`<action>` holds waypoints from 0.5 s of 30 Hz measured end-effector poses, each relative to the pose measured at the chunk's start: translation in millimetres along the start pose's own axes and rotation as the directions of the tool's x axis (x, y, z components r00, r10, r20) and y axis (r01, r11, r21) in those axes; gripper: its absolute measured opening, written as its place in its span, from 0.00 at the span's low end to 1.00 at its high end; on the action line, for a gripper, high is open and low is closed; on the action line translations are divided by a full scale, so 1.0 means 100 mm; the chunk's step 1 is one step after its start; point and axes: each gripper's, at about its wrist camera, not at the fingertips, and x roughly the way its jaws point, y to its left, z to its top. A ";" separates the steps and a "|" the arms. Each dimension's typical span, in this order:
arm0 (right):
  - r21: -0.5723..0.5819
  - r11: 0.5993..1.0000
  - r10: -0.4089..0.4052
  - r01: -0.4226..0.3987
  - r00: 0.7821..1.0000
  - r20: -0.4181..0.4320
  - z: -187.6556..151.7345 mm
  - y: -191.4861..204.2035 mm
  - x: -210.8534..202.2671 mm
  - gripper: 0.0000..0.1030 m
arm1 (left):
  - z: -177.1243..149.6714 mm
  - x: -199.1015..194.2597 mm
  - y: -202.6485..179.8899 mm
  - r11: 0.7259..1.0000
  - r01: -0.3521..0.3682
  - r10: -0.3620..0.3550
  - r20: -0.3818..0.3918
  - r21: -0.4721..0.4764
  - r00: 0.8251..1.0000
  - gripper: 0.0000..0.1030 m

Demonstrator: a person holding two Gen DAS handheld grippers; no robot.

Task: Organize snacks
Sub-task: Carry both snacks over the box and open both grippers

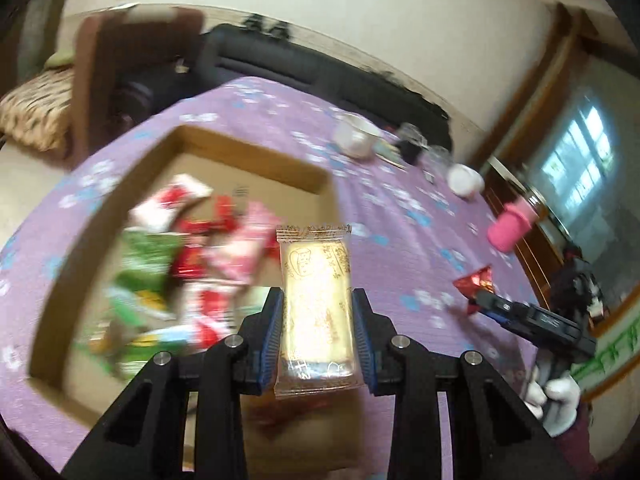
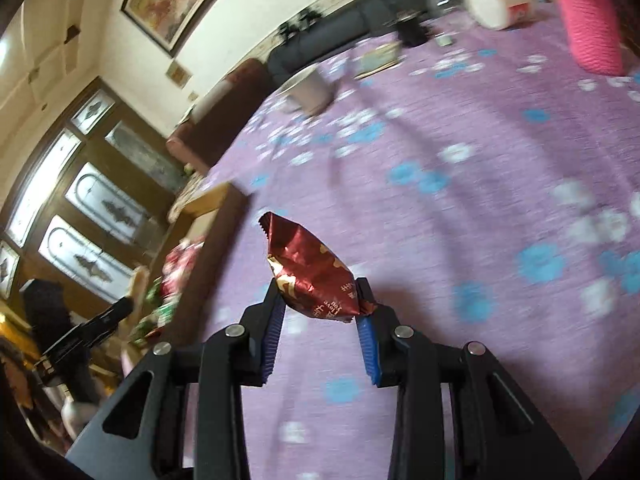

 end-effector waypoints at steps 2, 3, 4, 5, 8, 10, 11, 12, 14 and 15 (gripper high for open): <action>-0.035 0.999 0.024 -0.025 0.999 -0.029 0.01 0.26 0.15 0.36 | -0.01 0.00 0.10 1.000 -0.007 0.007 -0.001 -0.027 1.000 0.32; -0.055 0.998 0.031 -0.034 0.999 -0.043 0.03 0.40 0.23 0.36 | -0.01 -0.01 0.15 0.999 -0.009 0.009 0.000 -0.037 1.000 0.32; -0.069 0.997 0.035 -0.038 0.998 -0.052 0.04 0.49 0.28 0.36 | 0.00 0.00 0.19 0.999 -0.010 0.010 0.001 -0.042 1.000 0.32; -0.090 0.995 0.039 -0.044 0.997 -0.063 0.07 0.62 0.34 0.36 | 0.02 0.01 0.23 0.999 -0.012 0.012 -0.001 -0.049 1.000 0.32; -0.153 0.986 0.046 -0.061 0.994 -0.096 0.16 1.03 0.57 0.36 | 0.07 0.08 0.31 0.998 -0.020 0.019 -0.016 -0.061 1.000 0.32; -0.189 0.980 0.037 -0.057 0.994 -0.107 0.18 1.24 0.70 0.36 | 0.12 0.17 0.35 0.998 -0.032 0.030 -0.031 -0.061 0.999 0.32; -0.211 0.976 0.028 -0.052 0.993 -0.115 0.22 1.37 0.81 0.36 | 0.15 0.22 0.36 0.997 -0.036 0.034 -0.038 -0.065 0.999 0.34; -0.225 0.973 0.018 -0.045 0.993 -0.120 0.24 1.44 0.88 0.36 | 0.16 0.25 0.38 0.997 -0.035 0.032 -0.041 -0.070 0.999 0.35; -0.255 0.967 -0.017 -0.016 0.992 -0.127 0.31 1.57 1.09 0.36 | 0.18 0.31 0.40 0.996 -0.034 0.030 -0.047 -0.083 0.998 0.39; -0.267 0.964 -0.036 0.001 0.991 -0.127 0.33 1.61 1.18 0.36 | 0.18 0.32 0.41 0.995 -0.025 0.020 -0.048 -0.096 0.999 0.44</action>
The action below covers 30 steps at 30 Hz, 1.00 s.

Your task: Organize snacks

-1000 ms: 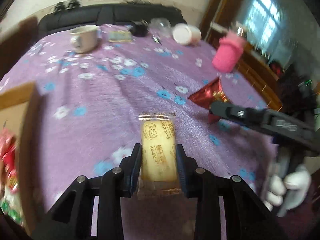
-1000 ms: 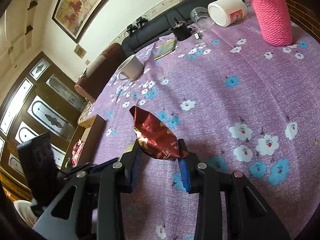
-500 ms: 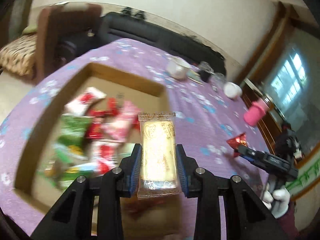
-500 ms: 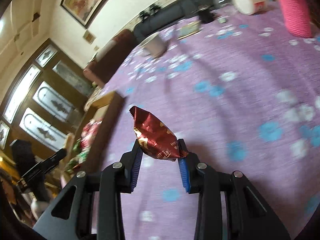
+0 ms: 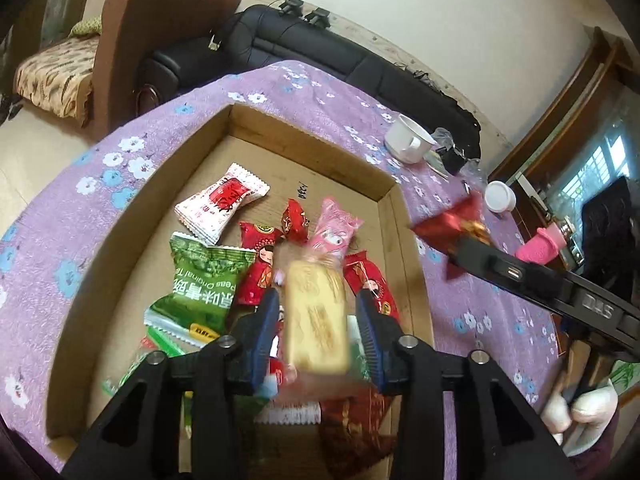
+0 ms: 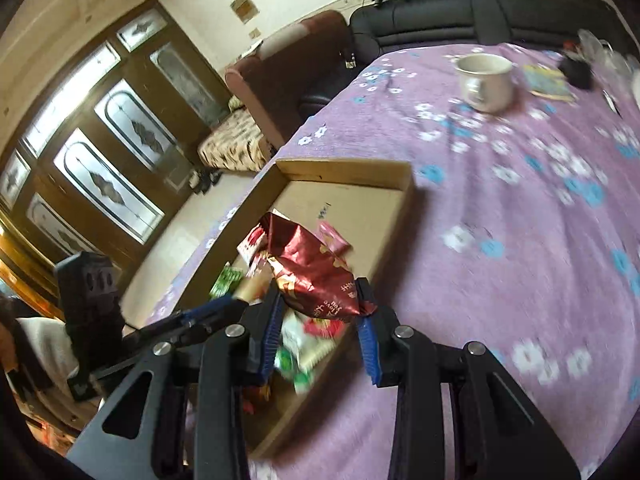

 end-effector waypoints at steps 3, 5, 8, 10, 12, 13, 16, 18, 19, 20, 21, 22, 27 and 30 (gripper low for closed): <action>-0.023 0.998 -0.057 0.056 0.998 -0.027 0.11 0.06 0.30 0.37 | -0.03 -0.06 0.01 0.999 0.038 -0.038 0.019 -0.008 0.999 0.56; -0.033 0.995 -0.100 0.099 0.995 -0.028 0.15 0.08 0.44 0.38 | -0.06 -0.10 0.01 0.999 0.043 -0.043 0.031 -0.005 0.999 0.60; -0.005 0.994 -0.110 0.110 0.994 -0.015 0.20 0.06 0.53 0.42 | -0.10 -0.16 0.02 0.999 0.048 -0.047 0.040 -0.010 0.998 0.63; 0.002 0.993 -0.114 0.114 0.993 0.003 0.21 0.03 0.50 0.45 | -0.11 -0.20 0.03 0.999 0.050 -0.049 0.049 -0.017 0.998 0.64; -0.005 0.992 -0.124 0.124 0.992 0.026 0.19 0.03 0.40 0.48 | -0.14 -0.28 0.02 0.999 0.047 -0.046 0.066 -0.014 0.997 0.64; -0.009 0.992 -0.128 0.129 0.991 0.037 0.16 0.04 0.35 0.50 | -0.15 -0.30 0.00 0.999 0.040 -0.039 0.073 -0.008 0.997 0.65; -0.011 0.989 -0.148 0.150 0.985 0.083 0.03 0.01 0.12 0.56 | -0.18 -0.41 -0.11 1.000 -0.004 0.001 0.105 0.024 0.994 0.67; -0.005 0.988 -0.153 0.155 0.983 0.105 -0.11 -0.01 -0.03 0.56 | -0.20 -0.45 -0.21 0.998 -0.041 0.034 0.126 0.052 0.991 0.69; 0.004 0.988 -0.152 0.152 0.982 0.114 -0.20 -0.04 -0.11 0.57 | -0.22 -0.48 -0.27 0.995 -0.067 0.057 0.141 0.072 0.988 0.70; 0.012 0.989 -0.150 0.150 0.981 0.120 -0.26 -0.03 -0.16 0.57 | -0.23 -0.49 -0.34 0.991 -0.094 0.079 0.156 0.091 0.985 0.72; 0.028 0.989 -0.144 0.142 0.981 0.130 -0.35 -0.05 -0.23 0.57 | -0.25 -0.50 -0.41 0.985 -0.130 0.110 0.171 0.112 0.979 0.75; 0.040 0.990 -0.140 0.135 0.980 0.138 -0.42 -0.06 -0.30 0.57 | -0.27 -0.51 -0.48 0.978 -0.165 0.139 0.186 0.129 0.973 0.76; 0.065 0.989 -0.140 0.130 0.972 0.186 -0.76 -0.03 -0.57 0.60 | -0.38 -0.55 -0.83 0.929 -0.296 0.237 0.259 0.222 0.936 0.77; 0.084 0.983 -0.179 0.164 0.959 0.221 -0.96 -0.03 -0.71 0.65 | -0.42 -0.59 -0.95 0.908 -0.347 0.274 0.294 0.234 0.916 0.79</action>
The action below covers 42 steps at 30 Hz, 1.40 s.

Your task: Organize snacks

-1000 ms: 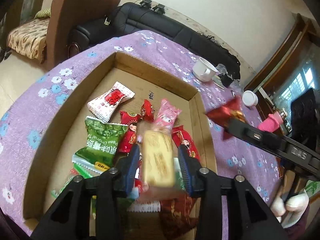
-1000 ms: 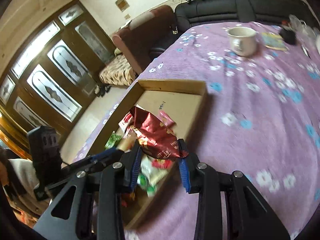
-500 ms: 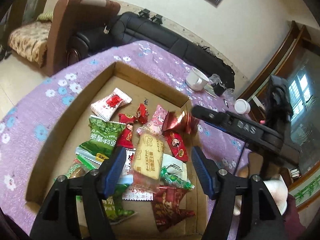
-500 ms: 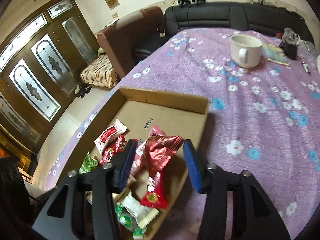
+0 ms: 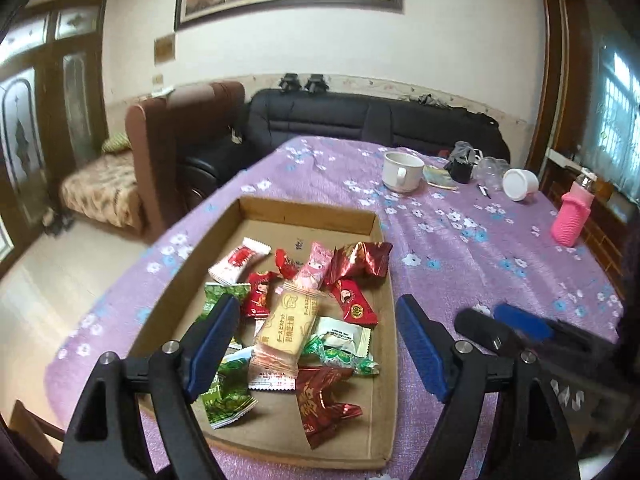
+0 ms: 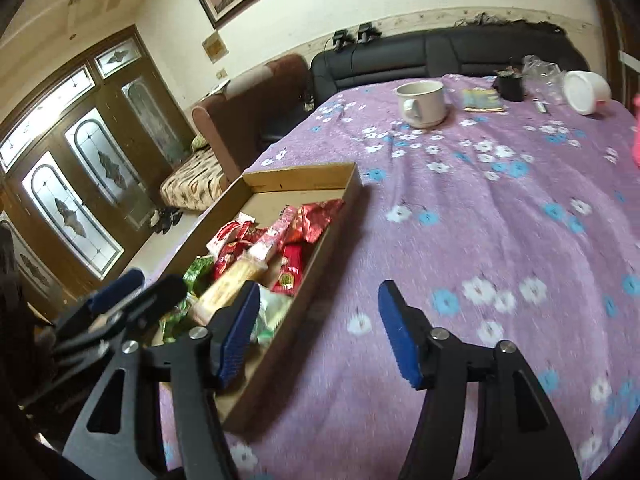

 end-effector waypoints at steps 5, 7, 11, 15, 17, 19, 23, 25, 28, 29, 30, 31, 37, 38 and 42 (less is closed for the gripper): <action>0.003 0.999 -0.043 0.043 0.999 0.029 -0.16 -0.08 -0.18 0.66 | -0.01 -0.06 -0.12 1.000 -0.024 0.024 -0.002 0.011 1.000 0.79; -0.001 0.998 -0.066 0.066 0.997 0.045 -0.20 -0.11 -0.23 0.67 | -0.02 -0.08 -0.18 0.999 -0.024 0.024 -0.005 0.023 1.000 0.79; 0.020 0.996 -0.084 0.083 0.995 0.052 -0.27 -0.17 -0.29 0.69 | -0.05 -0.13 -0.29 0.998 -0.027 0.027 -0.008 0.050 1.000 0.79; 0.018 0.995 -0.095 0.094 0.995 0.041 -0.32 -0.18 -0.29 0.70 | -0.07 -0.16 -0.33 0.997 -0.031 0.031 -0.009 0.064 0.999 0.79; 0.009 0.995 -0.102 0.101 0.994 0.037 -0.34 -0.15 -0.28 0.71 | -0.07 -0.16 -0.32 0.998 -0.027 0.028 -0.012 0.063 1.000 0.79; 0.003 0.995 -0.102 0.102 0.994 0.032 -0.36 -0.13 -0.27 0.72 | -0.09 -0.16 -0.31 0.998 -0.025 0.027 -0.019 0.060 0.999 0.79; -0.009 0.994 -0.107 0.107 0.994 0.019 -0.39 -0.08 -0.23 0.74 | -0.13 -0.12 -0.31 0.998 -0.021 0.023 -0.039 0.061 0.999 0.79; -0.011 0.994 -0.108 0.108 0.994 0.008 -0.41 -0.07 -0.20 0.74 | -0.15 -0.09 -0.30 0.998 -0.015 0.018 -0.051 0.061 0.999 0.79; -0.013 0.994 -0.113 0.113 0.994 -0.005 -0.44 -0.06 -0.17 0.74 | -0.19 -0.05 -0.29 0.998 -0.015 0.019 -0.074 0.060 0.997 0.79; -0.013 0.993 -0.114 0.114 0.993 -0.009 -0.44 -0.06 -0.16 0.74 | -0.20 -0.04 -0.29 0.998 -0.015 0.020 -0.080 0.059 0.997 0.79; -0.012 0.993 -0.115 0.115 0.993 -0.012 -0.45 -0.06 -0.15 0.74 | -0.21 -0.03 -0.29 0.998 -0.014 0.019 -0.083 0.058 0.996 0.79; -0.013 0.993 -0.116 0.116 0.993 -0.014 -0.45 -0.06 -0.15 0.74 | -0.22 -0.03 -0.29 0.998 -0.013 0.018 -0.087 0.057 0.996 0.79; -0.014 0.992 -0.124 0.123 0.992 -0.021 -0.47 -0.05 -0.13 0.75 | -0.22 -0.02 -0.28 0.998 -0.012 0.017 -0.091 0.054 0.996 0.79; -0.015 0.992 -0.124 0.124 0.992 -0.022 -0.46 -0.06 -0.12 0.75 | -0.22 -0.02 -0.28 0.998 -0.012 0.017 -0.091 0.055 0.996 0.79; -0.015 0.992 -0.124 0.124 0.992 -0.022 -0.47 -0.05 -0.12 0.75 | -0.22 -0.02 -0.28 0.998 -0.010 0.015 -0.090 0.055 0.996 0.79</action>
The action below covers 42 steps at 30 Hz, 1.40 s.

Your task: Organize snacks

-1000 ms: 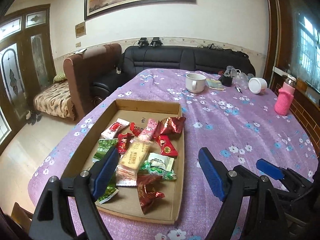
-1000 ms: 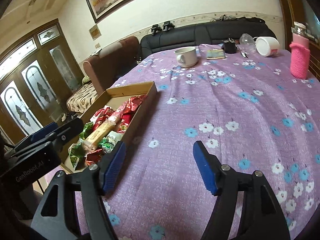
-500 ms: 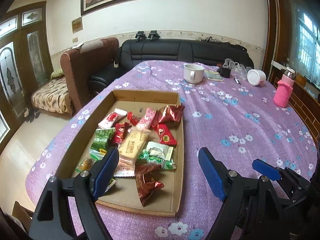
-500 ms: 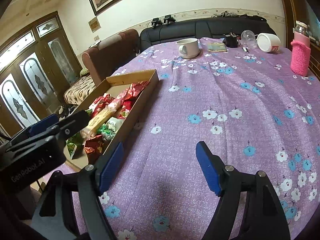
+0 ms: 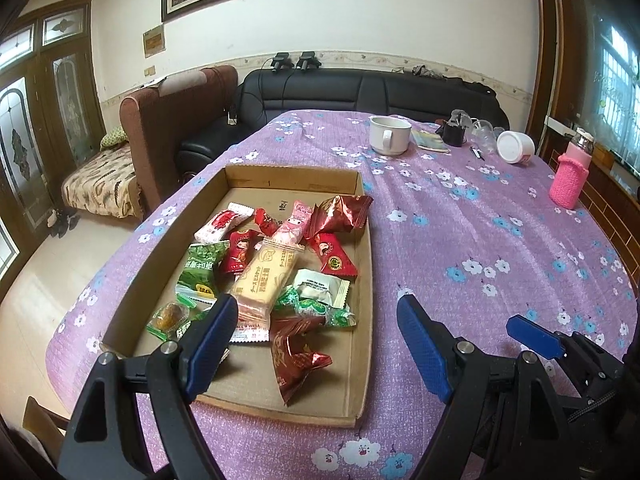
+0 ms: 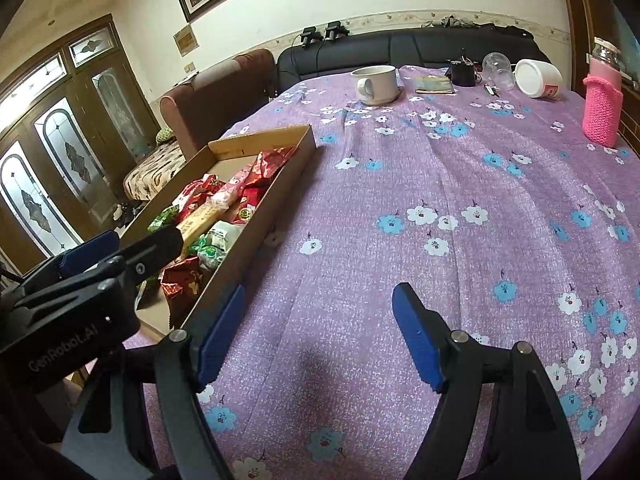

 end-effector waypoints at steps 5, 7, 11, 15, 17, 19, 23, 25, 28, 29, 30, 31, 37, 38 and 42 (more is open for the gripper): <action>-0.008 1.000 -0.005 0.005 1.000 0.008 -0.01 0.01 -0.01 0.75 | -0.01 -0.18 0.04 0.999 -0.025 0.028 0.103 -0.028 0.994 0.79; -0.013 1.000 -0.008 0.008 1.000 0.013 -0.01 0.01 -0.02 0.75 | -0.01 -0.40 0.05 0.998 -0.058 0.064 0.213 -0.034 0.975 0.79; -0.041 0.999 -0.005 0.006 1.000 0.028 -0.02 0.06 -0.06 0.75 | -0.02 -0.72 0.07 0.997 -0.054 0.068 0.350 -0.049 0.934 0.85; -0.081 0.997 0.003 -0.001 0.999 0.034 -0.05 0.16 -0.09 0.75 | -0.10 -0.64 0.14 0.990 -0.098 0.124 0.312 -0.098 0.942 0.85; -0.102 0.995 0.006 -0.002 0.999 0.037 -0.07 0.21 -0.11 0.75 | -0.11 -0.57 0.15 0.987 -0.128 0.150 0.286 -0.094 0.946 0.85; -0.126 0.992 0.003 0.002 0.999 0.041 -0.09 0.25 -0.12 0.75 | -0.11 -0.52 0.19 0.986 -0.117 0.143 0.246 -0.116 0.959 0.85; -0.148 0.989 0.007 -0.001 0.999 0.038 -0.11 0.30 -0.13 0.75 | -0.14 -0.47 0.29 0.981 -0.086 0.121 0.203 -0.172 0.972 0.85; -0.157 0.988 0.006 0.000 0.999 0.036 -0.12 0.33 -0.14 0.75 | -0.15 -0.45 0.32 0.980 -0.078 0.113 0.187 -0.184 0.976 0.85; -0.181 0.983 -0.010 0.015 0.999 0.031 -0.13 0.38 -0.13 0.75 | -0.17 -0.41 0.34 0.979 -0.066 0.098 0.161 -0.194 0.982 0.85; -0.192 0.981 -0.016 0.021 0.999 0.029 -0.14 0.40 -0.13 0.76 | -0.18 -0.41 0.34 0.979 -0.060 0.091 0.153 -0.195 0.984 0.85; -0.204 0.979 -0.022 0.028 0.999 0.028 -0.15 0.43 -0.12 0.77 | -0.18 -0.39 0.35 0.979 -0.056 0.084 0.142 -0.196 0.986 0.85; -0.217 0.976 -0.029 0.035 0.999 0.027 -0.16 0.45 -0.12 0.77 | -0.19 -0.37 0.35 0.979 -0.056 0.083 0.131 -0.197 0.988 0.85; -0.271 0.961 -0.045 0.049 0.999 0.020 -0.21 0.57 -0.12 0.78 | -0.21 -0.31 0.35 0.978 -0.030 0.048 0.084 -0.206 0.995 0.85; -0.277 0.960 -0.046 0.049 0.999 0.016 -0.22 0.58 -0.11 0.78 | -0.22 -0.31 0.35 0.978 -0.030 0.048 0.083 -0.206 0.995 0.85; -0.281 0.959 -0.048 0.048 0.999 0.007 -0.23 0.58 -0.09 0.78 | -0.22 -0.30 0.35 0.979 -0.036 0.053 0.080 -0.200 0.995 0.86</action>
